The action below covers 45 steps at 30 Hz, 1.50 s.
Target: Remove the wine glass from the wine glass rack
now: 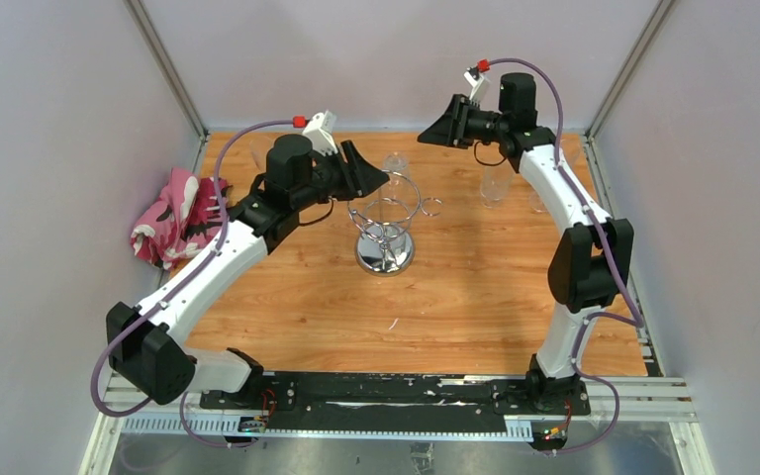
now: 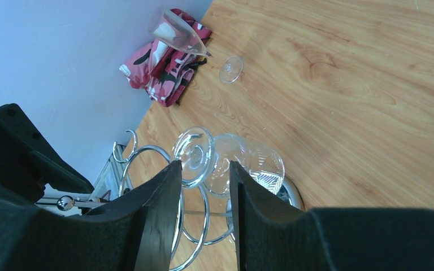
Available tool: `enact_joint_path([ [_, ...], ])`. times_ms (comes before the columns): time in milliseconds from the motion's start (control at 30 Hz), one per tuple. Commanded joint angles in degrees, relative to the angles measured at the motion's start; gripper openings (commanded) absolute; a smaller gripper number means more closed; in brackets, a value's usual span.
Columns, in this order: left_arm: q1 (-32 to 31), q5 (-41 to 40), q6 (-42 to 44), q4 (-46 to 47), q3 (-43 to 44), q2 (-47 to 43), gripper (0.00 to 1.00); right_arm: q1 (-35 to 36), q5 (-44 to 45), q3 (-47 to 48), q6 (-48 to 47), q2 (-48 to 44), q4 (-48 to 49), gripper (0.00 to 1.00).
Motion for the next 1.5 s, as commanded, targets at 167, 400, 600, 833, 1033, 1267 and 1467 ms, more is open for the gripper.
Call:
enact_joint_path([
  [167, -0.88, 1.38, -1.09, 7.47, -5.12, 0.13, 0.44, -0.69, -2.22, -5.37, 4.69, -1.09, 9.85, 0.41],
  [400, -2.09, -3.70, 3.00, 10.11, -5.54, 0.51, 0.32, -0.64, -3.44, -8.56, 6.22, -2.16, 14.65, 0.40],
  [600, -2.24, -4.07, 5.15, 10.80, -5.25, 1.23, 0.13, -0.68, -9.43, -8.26, 11.11, 0.31, 19.04, 0.39],
  [833, -2.28, -0.62, 3.94, 11.64, -5.86, 0.68, 0.04, -0.64, -11.19, -5.09, 11.95, 4.48, 17.81, 0.40],
  [1033, -2.28, 2.56, 3.36, 12.25, -6.84, -0.87, 0.02, -0.51, -11.54, -3.38, 10.21, 6.91, 15.22, 0.41],
  [1267, -2.30, 2.55, 3.37, 12.18, -9.60, -3.35, 0.01, 0.34, -13.04, -2.03, 12.18, 8.65, 17.14, 0.42],
  [1467, -2.32, 2.63, 3.27, 12.27, -10.19, -3.06, 0.01, 1.59, -14.30, 1.21, 14.60, 10.19, 18.44, 0.42],
])
